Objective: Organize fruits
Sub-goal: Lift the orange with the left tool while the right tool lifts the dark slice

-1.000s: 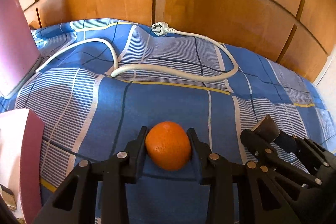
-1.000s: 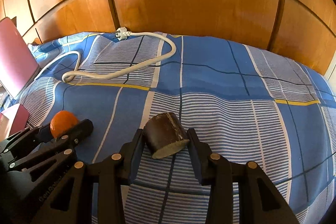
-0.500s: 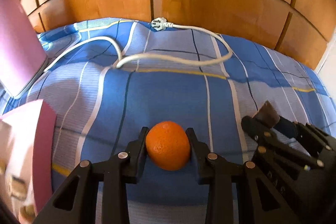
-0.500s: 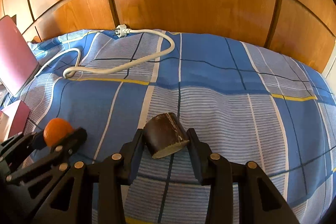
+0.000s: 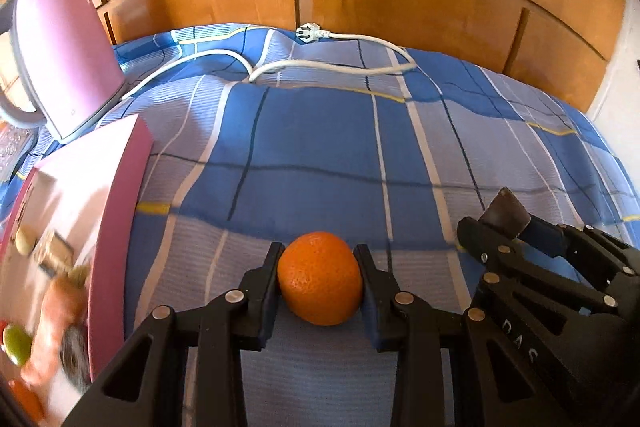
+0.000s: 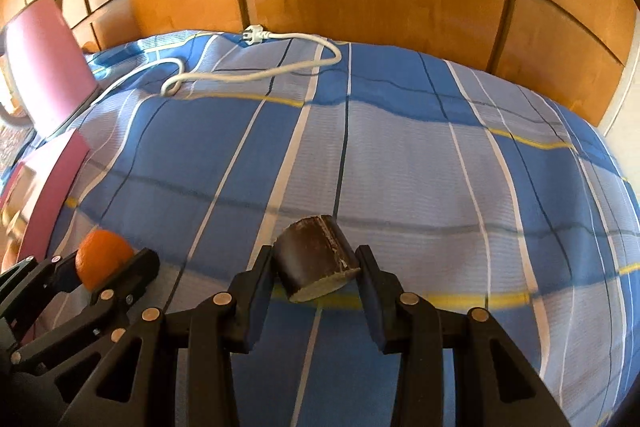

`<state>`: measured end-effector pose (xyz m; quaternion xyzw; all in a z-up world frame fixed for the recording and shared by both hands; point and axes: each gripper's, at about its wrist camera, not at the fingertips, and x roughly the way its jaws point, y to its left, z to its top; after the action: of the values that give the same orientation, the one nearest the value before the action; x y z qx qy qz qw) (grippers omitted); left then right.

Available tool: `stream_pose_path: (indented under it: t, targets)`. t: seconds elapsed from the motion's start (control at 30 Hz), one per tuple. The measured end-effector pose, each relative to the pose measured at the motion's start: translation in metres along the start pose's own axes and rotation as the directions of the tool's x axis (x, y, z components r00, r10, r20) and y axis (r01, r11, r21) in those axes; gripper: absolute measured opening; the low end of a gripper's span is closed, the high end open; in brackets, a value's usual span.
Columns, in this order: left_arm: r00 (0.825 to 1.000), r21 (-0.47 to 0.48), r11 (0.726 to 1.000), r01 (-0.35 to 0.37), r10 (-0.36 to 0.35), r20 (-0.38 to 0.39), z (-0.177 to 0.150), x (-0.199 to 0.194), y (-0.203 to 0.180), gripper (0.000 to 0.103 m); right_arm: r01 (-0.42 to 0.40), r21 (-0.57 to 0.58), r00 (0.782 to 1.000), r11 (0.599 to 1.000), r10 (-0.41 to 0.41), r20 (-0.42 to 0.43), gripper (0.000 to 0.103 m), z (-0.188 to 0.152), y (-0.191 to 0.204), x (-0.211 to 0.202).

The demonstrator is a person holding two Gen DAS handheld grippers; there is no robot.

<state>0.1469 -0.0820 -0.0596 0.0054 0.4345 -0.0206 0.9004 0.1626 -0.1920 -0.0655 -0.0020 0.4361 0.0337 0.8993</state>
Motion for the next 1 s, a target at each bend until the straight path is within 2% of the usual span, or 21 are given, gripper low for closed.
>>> stream_pose_path:
  t: [0.4,0.6,1.0]
  targets:
    - [0.999,0.106,0.994,0.015,-0.021,0.050,-0.048,-0.036,-0.010,0.035,0.016,0.004,1.000,1.000,-0.017,0.027,0.041,-0.054,0.004,-0.041]
    - [0.998,0.120,0.993,0.017,-0.025,0.064,-0.061,-0.046,-0.010,0.035,0.023,0.023,0.998,0.999,-0.024,0.055,0.042,-0.072,0.004,-0.053]
    - [0.998,0.121,0.993,0.017,-0.025,0.065,-0.070,-0.052,-0.009,0.035,0.033,0.038,0.996,0.999,-0.036,0.087,0.041,-0.088,0.010,-0.062]
